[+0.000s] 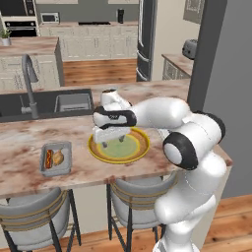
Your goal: Place one cooked food and one vegetable from the large plate to each tupperware container.
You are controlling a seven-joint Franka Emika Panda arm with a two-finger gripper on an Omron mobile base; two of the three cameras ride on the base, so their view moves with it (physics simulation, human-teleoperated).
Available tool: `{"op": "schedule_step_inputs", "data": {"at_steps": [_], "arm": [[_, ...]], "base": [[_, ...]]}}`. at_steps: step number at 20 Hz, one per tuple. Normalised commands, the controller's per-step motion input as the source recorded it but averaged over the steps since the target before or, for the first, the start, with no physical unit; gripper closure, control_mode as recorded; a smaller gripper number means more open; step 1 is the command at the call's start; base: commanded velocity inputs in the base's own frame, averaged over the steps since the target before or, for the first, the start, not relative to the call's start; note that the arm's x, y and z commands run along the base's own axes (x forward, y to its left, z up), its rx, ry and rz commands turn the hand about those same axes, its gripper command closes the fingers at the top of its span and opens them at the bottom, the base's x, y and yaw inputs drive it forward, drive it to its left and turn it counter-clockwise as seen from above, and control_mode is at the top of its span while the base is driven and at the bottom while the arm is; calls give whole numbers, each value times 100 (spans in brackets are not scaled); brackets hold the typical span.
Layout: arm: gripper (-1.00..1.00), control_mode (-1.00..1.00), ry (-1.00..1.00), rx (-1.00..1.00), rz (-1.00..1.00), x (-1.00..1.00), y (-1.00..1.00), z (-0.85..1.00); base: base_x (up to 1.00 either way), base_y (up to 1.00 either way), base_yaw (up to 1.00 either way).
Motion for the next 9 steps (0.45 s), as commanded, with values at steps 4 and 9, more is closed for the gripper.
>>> {"op": "schedule_step_inputs", "data": {"at_steps": [4, 9], "arm": [[-100, -100, 16, 1, -55, 39, -97, 7], [-100, -100, 15, 14, -32, 38, -92, 0]], "base": [[0, 0, 0], [0, 0, 0]]}}
